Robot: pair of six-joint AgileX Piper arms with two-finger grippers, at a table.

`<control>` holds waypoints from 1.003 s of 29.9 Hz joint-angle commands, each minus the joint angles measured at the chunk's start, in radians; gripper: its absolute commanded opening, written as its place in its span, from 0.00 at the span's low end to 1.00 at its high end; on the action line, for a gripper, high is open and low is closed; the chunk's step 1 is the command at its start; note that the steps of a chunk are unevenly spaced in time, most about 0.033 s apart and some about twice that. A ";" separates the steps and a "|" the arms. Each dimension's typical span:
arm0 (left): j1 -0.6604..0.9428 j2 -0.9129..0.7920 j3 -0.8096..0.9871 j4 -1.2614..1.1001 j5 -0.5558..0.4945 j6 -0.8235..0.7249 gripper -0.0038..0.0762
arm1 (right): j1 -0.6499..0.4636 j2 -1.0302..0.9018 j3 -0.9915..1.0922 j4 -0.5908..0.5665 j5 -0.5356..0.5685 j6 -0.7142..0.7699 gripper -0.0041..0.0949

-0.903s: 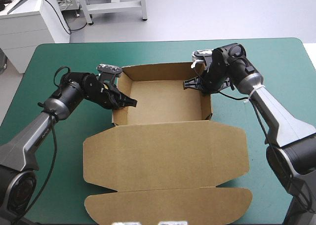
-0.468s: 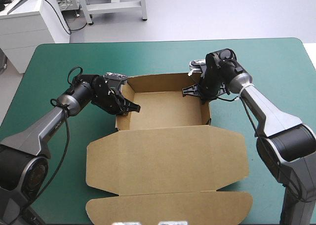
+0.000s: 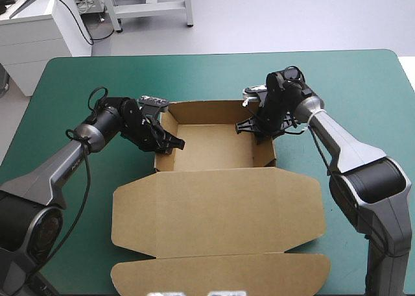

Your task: Fold the box

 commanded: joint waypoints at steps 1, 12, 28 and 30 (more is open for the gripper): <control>-0.024 -0.050 -0.037 -0.102 -0.009 0.035 0.58 | 0.013 -0.036 -0.018 0.073 -0.006 -0.027 0.71; -0.005 -0.052 -0.140 -0.015 0.159 -0.017 0.69 | 0.007 -0.142 -0.021 -0.026 -0.012 -0.027 0.93; 0.014 -0.271 -0.336 0.094 0.280 -0.019 0.41 | -0.011 -0.432 -0.021 -0.025 -0.091 -0.072 0.93; 0.014 -0.317 -0.336 0.131 0.297 -0.015 0.33 | -0.011 -0.439 -0.021 -0.029 -0.084 -0.079 0.93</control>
